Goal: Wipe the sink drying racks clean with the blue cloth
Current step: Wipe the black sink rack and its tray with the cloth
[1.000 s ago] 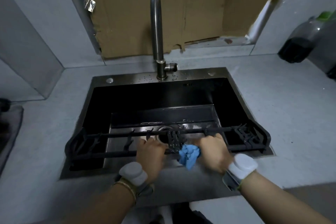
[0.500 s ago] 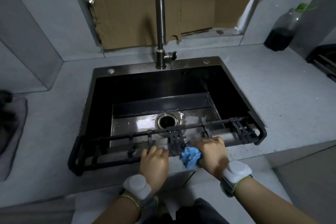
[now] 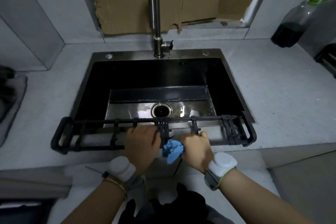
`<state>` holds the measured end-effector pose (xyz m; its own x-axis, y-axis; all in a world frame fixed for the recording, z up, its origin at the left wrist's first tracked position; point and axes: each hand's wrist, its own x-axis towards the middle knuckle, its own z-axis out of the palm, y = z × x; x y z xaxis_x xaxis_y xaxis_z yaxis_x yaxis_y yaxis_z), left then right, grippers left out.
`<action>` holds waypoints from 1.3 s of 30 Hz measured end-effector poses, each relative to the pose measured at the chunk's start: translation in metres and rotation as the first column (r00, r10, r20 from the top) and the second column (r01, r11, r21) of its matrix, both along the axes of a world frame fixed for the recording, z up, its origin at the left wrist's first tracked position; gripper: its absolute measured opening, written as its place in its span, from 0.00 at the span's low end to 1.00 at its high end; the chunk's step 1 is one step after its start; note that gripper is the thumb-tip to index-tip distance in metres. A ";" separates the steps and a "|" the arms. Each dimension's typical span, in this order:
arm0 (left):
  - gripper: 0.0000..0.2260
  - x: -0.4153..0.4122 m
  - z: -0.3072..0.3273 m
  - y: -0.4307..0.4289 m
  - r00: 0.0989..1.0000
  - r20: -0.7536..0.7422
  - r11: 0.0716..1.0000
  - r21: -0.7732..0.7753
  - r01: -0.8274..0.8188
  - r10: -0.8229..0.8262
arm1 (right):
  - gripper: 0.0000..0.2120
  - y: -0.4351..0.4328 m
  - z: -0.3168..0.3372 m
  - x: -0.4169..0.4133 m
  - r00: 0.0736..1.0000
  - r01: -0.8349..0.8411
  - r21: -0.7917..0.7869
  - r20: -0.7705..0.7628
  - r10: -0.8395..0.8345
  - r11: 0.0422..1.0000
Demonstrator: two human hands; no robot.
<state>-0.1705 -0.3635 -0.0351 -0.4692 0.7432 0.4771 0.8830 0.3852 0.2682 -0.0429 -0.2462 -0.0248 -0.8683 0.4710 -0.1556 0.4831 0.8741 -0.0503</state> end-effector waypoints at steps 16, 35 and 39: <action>0.48 0.041 0.027 0.074 0.931 0.335 0.675 -0.654 0.341 -0.145 | 0.29 0.110 0.016 0.097 0.423 0.419 -0.592 -0.543 -0.725 0.688; 0.50 0.122 0.002 0.163 0.958 0.191 0.682 -0.673 0.287 -0.215 | 0.06 0.111 -0.008 0.123 0.442 0.282 -0.665 -0.550 -0.709 0.691; 0.53 0.124 -0.012 0.164 0.963 0.091 0.725 -0.642 0.250 -0.252 | 0.14 0.162 -0.012 0.092 0.509 0.424 -0.408 -0.631 -0.586 0.808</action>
<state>-0.0469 -0.1999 -0.0466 -0.2205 0.9627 -0.1569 0.9728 0.2288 0.0373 0.0493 -0.0839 -0.0365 -0.3591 0.8985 0.2526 0.5790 0.4267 -0.6948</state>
